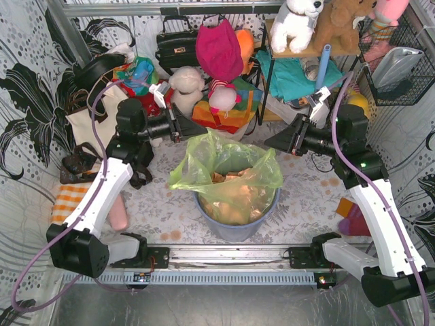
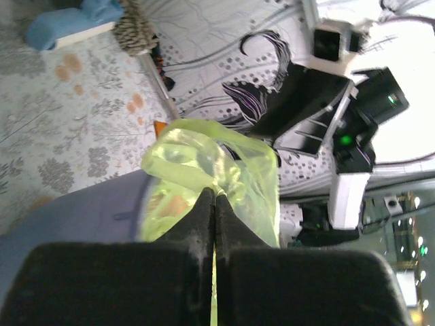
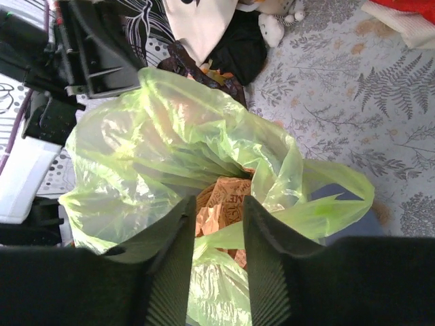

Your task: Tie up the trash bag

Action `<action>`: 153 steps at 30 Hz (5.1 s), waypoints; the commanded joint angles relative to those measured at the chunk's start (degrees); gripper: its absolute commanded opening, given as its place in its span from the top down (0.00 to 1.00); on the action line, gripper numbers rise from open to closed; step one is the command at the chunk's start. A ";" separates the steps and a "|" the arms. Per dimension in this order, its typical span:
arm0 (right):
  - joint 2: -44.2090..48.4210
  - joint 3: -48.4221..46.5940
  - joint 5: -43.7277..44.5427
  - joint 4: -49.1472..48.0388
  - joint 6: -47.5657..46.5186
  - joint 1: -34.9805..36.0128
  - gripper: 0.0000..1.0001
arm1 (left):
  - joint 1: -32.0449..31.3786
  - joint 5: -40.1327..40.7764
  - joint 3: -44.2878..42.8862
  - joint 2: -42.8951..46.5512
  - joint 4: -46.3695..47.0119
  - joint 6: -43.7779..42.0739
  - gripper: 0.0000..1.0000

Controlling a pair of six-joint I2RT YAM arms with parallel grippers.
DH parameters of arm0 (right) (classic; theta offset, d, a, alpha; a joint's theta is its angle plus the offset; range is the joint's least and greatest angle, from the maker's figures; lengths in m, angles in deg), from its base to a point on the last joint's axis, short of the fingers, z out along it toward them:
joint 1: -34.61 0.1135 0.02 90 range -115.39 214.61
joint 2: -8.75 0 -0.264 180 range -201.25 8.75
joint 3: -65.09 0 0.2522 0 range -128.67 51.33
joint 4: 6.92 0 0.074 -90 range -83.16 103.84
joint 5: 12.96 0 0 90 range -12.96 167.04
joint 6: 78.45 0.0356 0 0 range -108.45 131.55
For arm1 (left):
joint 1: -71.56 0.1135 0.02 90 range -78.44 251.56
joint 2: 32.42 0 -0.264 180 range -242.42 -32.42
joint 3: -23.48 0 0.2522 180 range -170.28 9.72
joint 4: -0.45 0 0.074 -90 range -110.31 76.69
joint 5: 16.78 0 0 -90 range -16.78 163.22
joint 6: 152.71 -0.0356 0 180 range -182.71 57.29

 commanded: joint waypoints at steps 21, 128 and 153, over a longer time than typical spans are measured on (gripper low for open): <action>-6.11 1.73 -3.69 1.64 -0.83 0.32 0.42 | -3.76 -8.48 -1.40 7.97 14.38 0.39 1.00; 6.38 6.18 -7.68 -22.66 26.73 0.49 0.97 | -3.68 34.10 -9.31 22.90 -51.42 -21.58 0.26; 5.83 4.34 -7.60 -22.10 27.60 0.48 0.96 | -3.71 0.26 28.03 51.57 2.92 14.57 0.24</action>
